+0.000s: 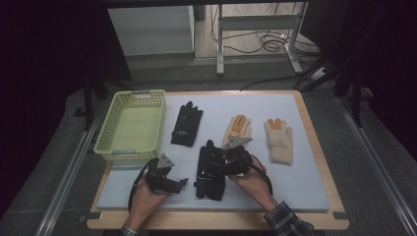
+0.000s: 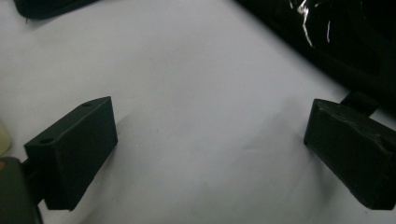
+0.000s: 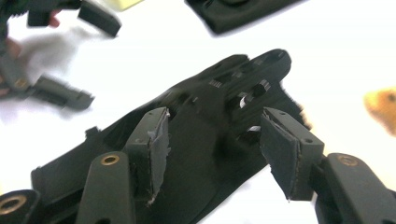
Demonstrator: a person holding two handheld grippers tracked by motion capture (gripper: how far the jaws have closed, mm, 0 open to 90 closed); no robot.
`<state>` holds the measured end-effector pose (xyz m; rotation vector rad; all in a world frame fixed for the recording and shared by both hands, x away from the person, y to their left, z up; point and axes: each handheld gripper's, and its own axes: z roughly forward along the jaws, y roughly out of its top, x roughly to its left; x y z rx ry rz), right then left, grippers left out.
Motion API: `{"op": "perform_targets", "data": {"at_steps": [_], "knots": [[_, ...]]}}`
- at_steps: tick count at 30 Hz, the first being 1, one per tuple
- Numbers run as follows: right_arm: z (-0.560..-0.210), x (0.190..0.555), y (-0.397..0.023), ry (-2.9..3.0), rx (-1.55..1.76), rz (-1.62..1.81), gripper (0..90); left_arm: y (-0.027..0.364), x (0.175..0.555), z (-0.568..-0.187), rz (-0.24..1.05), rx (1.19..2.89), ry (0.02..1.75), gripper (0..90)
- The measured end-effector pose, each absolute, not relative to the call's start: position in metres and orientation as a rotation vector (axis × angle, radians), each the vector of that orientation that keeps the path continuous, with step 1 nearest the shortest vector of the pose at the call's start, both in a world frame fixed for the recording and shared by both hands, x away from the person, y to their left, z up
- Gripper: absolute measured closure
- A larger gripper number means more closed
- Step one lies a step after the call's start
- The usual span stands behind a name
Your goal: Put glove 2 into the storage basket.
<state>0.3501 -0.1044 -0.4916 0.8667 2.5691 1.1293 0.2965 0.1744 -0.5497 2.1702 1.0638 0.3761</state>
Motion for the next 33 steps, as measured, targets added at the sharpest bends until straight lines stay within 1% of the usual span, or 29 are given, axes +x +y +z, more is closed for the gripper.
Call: {"op": "perform_targets", "data": {"at_steps": [3,5,11,16,17,24,27,29,33], "knots": [[-0.491,0.365,-0.100,2.573,0.875,1.141,42.1,0.184,0.295,-0.550,0.415,2.164,1.084,1.4],[-0.492,0.377,-0.094,2.575,0.887,1.150,40.8,0.188,0.295,-0.552,0.385,2.145,1.098,1.4],[-0.491,0.412,-0.068,2.578,0.913,1.172,34.9,0.188,0.296,-0.552,0.381,2.147,1.100,1.2],[-0.488,0.437,-0.045,2.565,0.888,1.139,34.8,0.188,0.296,-0.552,0.377,2.146,1.099,1.1],[-0.487,0.442,-0.041,2.568,0.883,1.130,35.1,0.188,0.296,-0.552,0.377,2.146,1.100,1.1],[-0.488,0.476,-0.013,2.568,0.861,1.085,49.0,0.188,0.296,-0.552,0.376,2.145,1.102,1.1],[-0.491,0.489,-0.002,2.565,0.845,1.055,50.3,0.188,0.296,-0.552,0.375,2.142,1.102,1.1],[-0.495,0.497,0.005,2.564,0.845,1.044,49.4,0.188,0.296,-0.552,0.374,2.142,1.102,1.1],[-0.509,0.509,0.016,2.566,0.877,1.028,38.9,0.188,0.296,-0.552,0.376,2.142,1.101,1.2]]}}
